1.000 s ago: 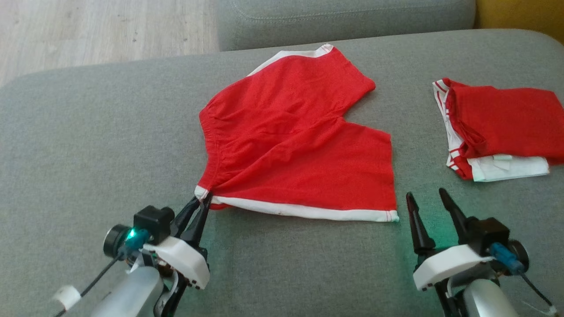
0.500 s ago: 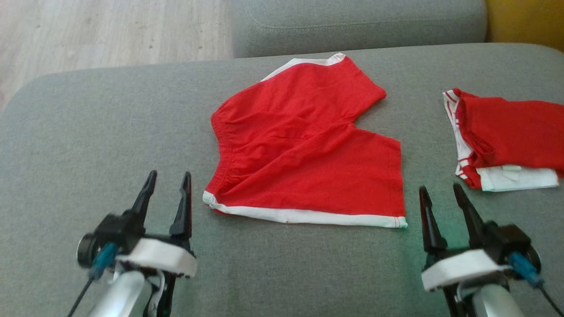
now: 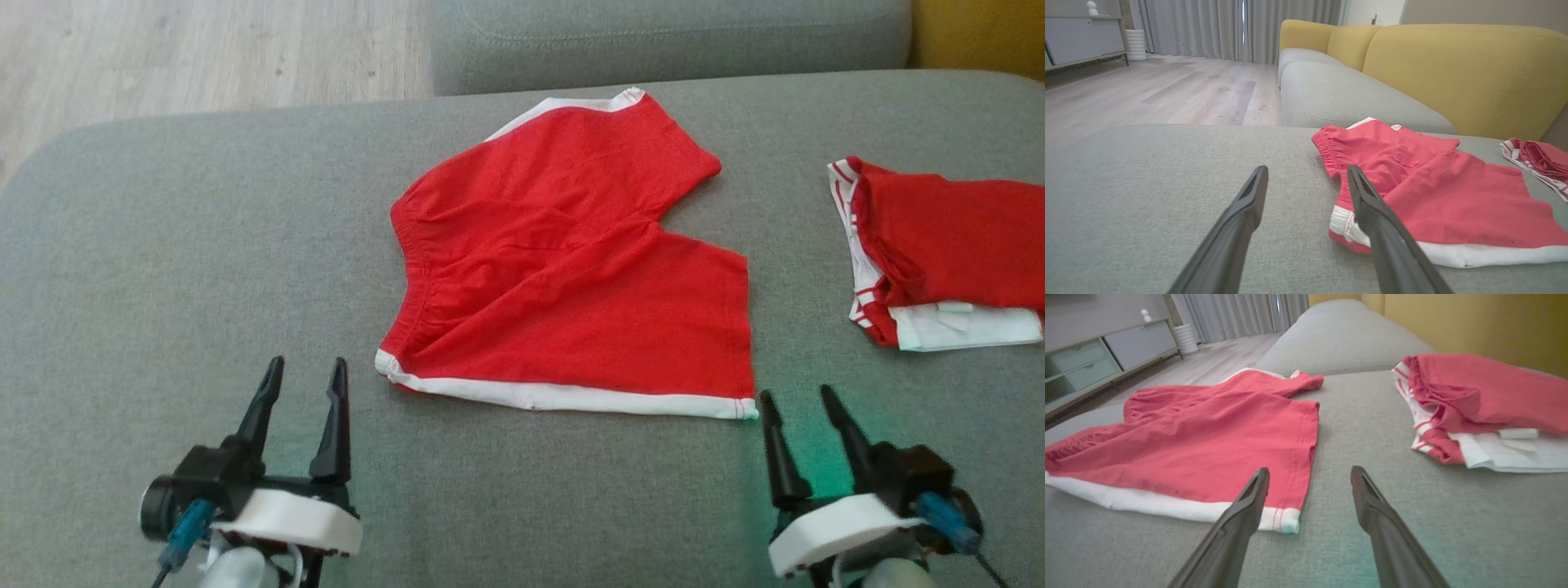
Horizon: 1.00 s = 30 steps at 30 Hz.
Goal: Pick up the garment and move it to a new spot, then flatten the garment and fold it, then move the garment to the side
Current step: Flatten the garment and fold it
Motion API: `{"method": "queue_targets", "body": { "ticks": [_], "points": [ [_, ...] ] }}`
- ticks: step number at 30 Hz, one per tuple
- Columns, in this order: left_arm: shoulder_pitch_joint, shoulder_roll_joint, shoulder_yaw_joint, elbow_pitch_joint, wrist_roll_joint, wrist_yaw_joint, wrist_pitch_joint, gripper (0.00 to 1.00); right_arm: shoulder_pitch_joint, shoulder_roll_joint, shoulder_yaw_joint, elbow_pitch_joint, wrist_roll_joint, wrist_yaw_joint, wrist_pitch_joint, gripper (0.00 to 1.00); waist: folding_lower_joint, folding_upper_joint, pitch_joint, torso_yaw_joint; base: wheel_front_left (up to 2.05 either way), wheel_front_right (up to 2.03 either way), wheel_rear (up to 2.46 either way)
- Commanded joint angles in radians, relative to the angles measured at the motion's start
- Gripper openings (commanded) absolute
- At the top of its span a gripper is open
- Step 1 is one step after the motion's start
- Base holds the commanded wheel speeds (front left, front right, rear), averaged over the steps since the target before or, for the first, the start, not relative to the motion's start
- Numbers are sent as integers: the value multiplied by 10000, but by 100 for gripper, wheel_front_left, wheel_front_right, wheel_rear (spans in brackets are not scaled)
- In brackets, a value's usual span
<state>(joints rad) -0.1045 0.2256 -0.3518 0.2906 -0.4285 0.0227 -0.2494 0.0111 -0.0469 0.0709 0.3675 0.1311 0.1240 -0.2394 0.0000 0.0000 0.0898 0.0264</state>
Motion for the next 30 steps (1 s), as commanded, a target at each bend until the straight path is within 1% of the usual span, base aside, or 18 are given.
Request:
{"method": "queue_targets", "body": {
  "ticks": [1,4,11,19,26,27,28,29,30],
  "points": [
    [-612,42,449,-201,100,-79,-123,100,-399,-34,341,-162,-101,67,69,100,0,0,69,2,0,0,0],
    [-762,-72,446,-27,236,-279,-123,100,-564,-34,530,133,-94,67,294,100,0,0,202,43,0,0,0],
    [-972,-246,591,254,462,-573,-123,100,-954,-34,851,753,-3,67,600,100,0,0,456,179,0,0,0],
    [-1140,-376,790,412,670,-786,-123,100,-1348,-34,916,1472,83,67,678,100,0,0,613,312,0,0,0],
    [-1164,-476,901,539,804,-915,-124,100,-1499,-34,1022,1829,153,67,656,100,0,0,619,358,0,0,0],
    [-1161,-485,913,556,820,-931,-124,100,-1506,-34,1032,1862,156,67,650,91,0,0,615,359,0,0,0],
    [-1157,-493,927,571,834,-945,-124,100,-1513,-34,1043,1893,162,67,643,55,0,0,612,357,0,0,0],
    [-1151,-500,943,587,847,-957,-124,100,-1521,-34,1055,1920,165,67,634,22,0,0,606,351,0,0,0],
    [-1145,-508,959,603,860,-966,-124,100,-1527,-34,1058,1943,162,67,624,0,0,0,599,345,0,0,0]
  ]
}}
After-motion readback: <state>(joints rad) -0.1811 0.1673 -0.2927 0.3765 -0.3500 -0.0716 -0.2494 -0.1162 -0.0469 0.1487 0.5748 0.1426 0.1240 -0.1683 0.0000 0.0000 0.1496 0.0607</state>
